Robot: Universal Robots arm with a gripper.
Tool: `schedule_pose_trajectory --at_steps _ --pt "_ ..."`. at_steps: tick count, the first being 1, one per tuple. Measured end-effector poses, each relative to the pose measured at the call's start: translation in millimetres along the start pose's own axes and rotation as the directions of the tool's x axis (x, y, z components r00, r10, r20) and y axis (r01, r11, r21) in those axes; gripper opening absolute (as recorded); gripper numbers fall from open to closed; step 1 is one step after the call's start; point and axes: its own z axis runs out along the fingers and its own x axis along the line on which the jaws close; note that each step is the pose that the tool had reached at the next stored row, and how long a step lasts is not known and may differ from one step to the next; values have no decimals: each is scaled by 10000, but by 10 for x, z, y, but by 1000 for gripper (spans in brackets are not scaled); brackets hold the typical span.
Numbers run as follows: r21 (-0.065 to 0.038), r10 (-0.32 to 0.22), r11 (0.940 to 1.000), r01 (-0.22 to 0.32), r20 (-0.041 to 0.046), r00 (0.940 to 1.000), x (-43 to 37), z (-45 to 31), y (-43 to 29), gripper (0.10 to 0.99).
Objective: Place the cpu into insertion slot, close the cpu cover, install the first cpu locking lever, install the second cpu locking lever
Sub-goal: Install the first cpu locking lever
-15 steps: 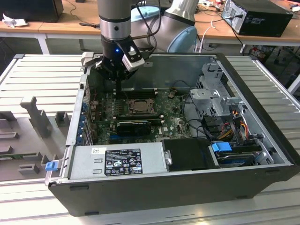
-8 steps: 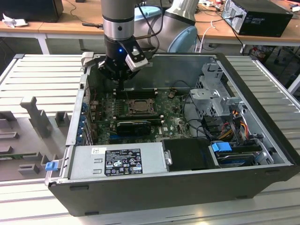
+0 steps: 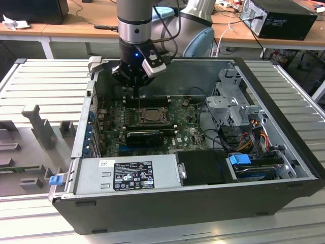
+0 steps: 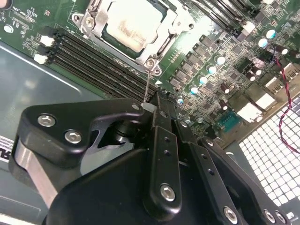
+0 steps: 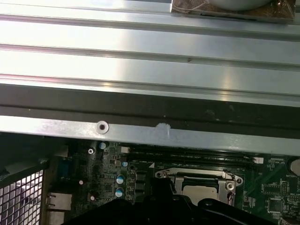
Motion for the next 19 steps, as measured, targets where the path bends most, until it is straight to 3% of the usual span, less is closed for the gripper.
schedule_pose_trajectory --at_steps 19 --pt "0 0 10000 0 0 10000 -129 -1 -9 106"
